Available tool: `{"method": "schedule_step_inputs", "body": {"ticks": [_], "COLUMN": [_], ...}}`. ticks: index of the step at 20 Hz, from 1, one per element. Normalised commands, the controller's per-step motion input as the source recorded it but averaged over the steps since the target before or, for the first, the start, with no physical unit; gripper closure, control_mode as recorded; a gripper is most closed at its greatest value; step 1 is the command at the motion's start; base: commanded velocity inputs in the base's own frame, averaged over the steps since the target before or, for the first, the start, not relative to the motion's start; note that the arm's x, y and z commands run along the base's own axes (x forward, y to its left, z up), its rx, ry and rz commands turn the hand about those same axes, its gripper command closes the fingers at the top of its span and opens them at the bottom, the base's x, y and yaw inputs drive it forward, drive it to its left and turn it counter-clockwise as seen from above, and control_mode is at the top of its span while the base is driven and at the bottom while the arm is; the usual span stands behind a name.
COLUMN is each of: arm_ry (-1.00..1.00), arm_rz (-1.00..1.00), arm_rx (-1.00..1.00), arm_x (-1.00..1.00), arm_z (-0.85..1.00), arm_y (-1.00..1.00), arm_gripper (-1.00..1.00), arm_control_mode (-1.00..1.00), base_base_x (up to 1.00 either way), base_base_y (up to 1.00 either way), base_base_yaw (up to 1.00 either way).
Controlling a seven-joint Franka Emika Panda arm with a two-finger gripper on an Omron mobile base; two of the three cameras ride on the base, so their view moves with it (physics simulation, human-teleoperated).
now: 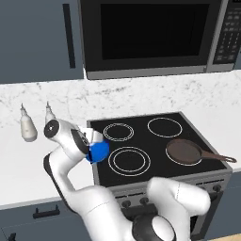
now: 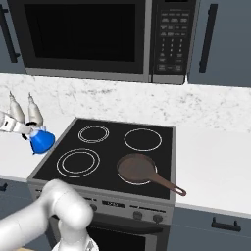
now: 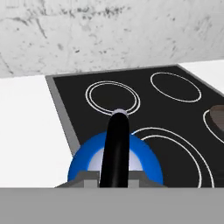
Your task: Pick the kettle from the counter and place it on a stove burner. Then turn the burner on.
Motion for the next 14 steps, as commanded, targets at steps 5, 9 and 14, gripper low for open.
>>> {"method": "schedule_step_inputs", "body": {"ticks": [5,9,14], "arm_ry": [0.00,0.00,-0.05], "arm_rz": [-0.23,-0.13,-0.07], "arm_rx": [0.21,0.08,0.11], "arm_x": [-0.01,0.00,-0.03], "arm_z": [0.23,-0.13,-0.14], "arm_y": [-1.00,-1.00,-0.99], "arm_gripper": [1.00,1.00,1.00], "arm_control_mode": [-1.00,-1.00,-1.00], "base_base_x": [0.00,0.00,0.00], "base_base_y": [0.00,0.00,0.00], "base_base_yaw": [0.00,0.00,0.00]}}
